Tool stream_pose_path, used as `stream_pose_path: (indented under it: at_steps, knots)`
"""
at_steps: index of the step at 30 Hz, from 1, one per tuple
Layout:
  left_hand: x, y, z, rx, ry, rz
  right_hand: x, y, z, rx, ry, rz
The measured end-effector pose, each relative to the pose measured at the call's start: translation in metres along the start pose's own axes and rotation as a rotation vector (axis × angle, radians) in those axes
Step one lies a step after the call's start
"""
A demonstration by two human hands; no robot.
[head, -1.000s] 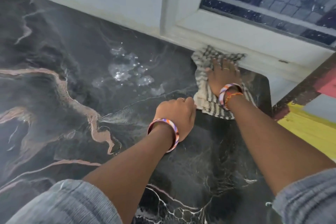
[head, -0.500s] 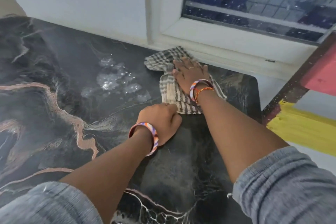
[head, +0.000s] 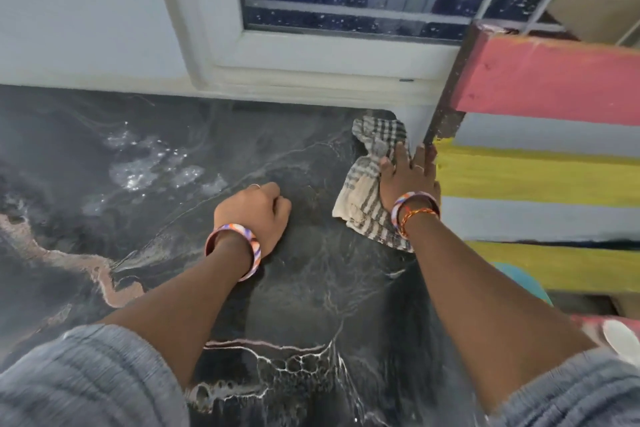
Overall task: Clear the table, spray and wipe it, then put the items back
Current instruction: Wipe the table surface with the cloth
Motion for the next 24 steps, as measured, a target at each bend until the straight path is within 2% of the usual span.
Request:
stream_pose_path:
  at_steps: [3,7,11,14,18,24]
  knots:
    - [-0.004,0.004,0.0,-0.024,-0.02,-0.035,-0.038,-0.003,-0.004,-0.076,-0.049,-0.015]
    - [-0.003,0.01,-0.008,-0.173,-0.102,-0.108,-0.071,-0.016,-0.03,-0.135,-0.086,-0.014]
    - [0.013,0.038,-0.045,-0.182,-0.211,-0.033,-0.072,-0.038,-0.102,-0.162,0.025,-0.052]
    - [0.043,0.075,-0.099,-0.223,-0.139,0.074,-0.051,-0.059,-0.177,-0.152,0.173,-0.066]
    - [0.078,0.122,-0.172,-0.263,-0.019,0.22,-0.008,-0.082,-0.258,-0.133,0.251,-0.075]
    - [0.109,0.145,-0.248,-0.225,0.112,0.228,0.026,-0.116,-0.365,-0.174,0.491,-0.134]
Point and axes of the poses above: each hand's wrist, its own x-axis towards the middle knuckle, its own y-axis out of the back of the hand, z = x × y, the point moved 7 cm from there along x, towards the middle knuckle, and after that the axes turned 13 degrees about y, right-handed, at the moved point
